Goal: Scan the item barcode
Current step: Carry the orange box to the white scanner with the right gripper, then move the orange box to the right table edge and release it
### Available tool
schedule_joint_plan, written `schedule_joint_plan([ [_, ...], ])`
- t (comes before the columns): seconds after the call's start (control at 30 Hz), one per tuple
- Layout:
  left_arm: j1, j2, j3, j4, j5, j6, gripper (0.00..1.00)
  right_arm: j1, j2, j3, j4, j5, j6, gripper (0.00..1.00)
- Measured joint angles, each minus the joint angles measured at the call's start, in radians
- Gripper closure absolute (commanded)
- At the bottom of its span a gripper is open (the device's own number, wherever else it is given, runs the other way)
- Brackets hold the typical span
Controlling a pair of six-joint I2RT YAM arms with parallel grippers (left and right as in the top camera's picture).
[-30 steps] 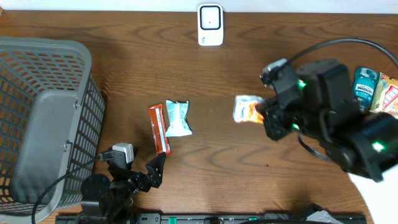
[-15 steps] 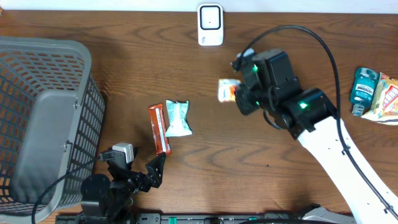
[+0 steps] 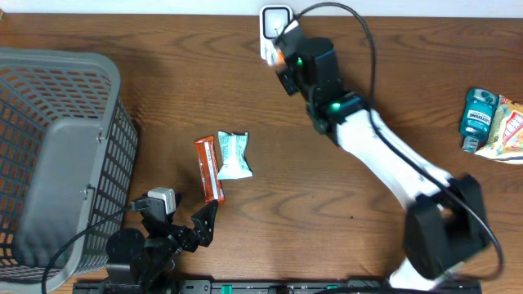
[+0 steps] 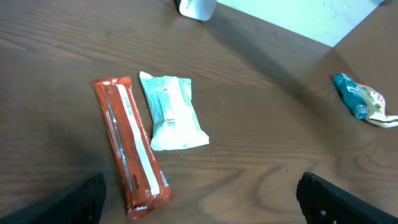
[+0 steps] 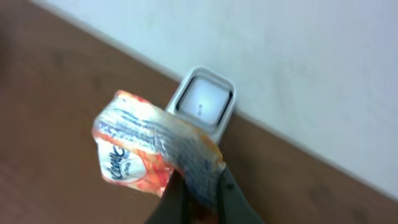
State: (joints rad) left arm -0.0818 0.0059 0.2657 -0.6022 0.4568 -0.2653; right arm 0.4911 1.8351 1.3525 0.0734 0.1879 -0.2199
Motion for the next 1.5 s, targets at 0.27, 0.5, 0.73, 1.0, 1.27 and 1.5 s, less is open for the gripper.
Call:
schedule_joint_plan([
  [0.27,0.0,0.0,0.0,-0.001,0.0,0.0,0.02,-0.068,0.237,0.072,0.344,0.005,0.084,0.99],
  [0.5,0.0,0.0,0.0,0.0,0.0,0.0,0.02,-0.123,0.48,0.332,0.255,-0.039,0.175,0.99],
  [0.73,0.0,0.0,0.0,0.0,0.0,0.0,0.02,-0.126,0.531,0.431,0.233,-0.108,0.235,0.99],
  [1.0,0.0,0.0,0.0,0.0,0.0,0.0,0.02,-0.126,0.557,0.437,0.266,-0.122,0.254,0.99],
  [1.27,0.0,0.0,0.0,0.0,0.0,0.0,0.02,-0.126,0.538,0.438,0.034,-0.202,0.309,0.99],
  [1.5,0.0,-0.001,0.0,-0.002,0.0,0.0,0.02,-0.167,0.243,0.438,-0.616,-0.378,0.37,0.99],
])
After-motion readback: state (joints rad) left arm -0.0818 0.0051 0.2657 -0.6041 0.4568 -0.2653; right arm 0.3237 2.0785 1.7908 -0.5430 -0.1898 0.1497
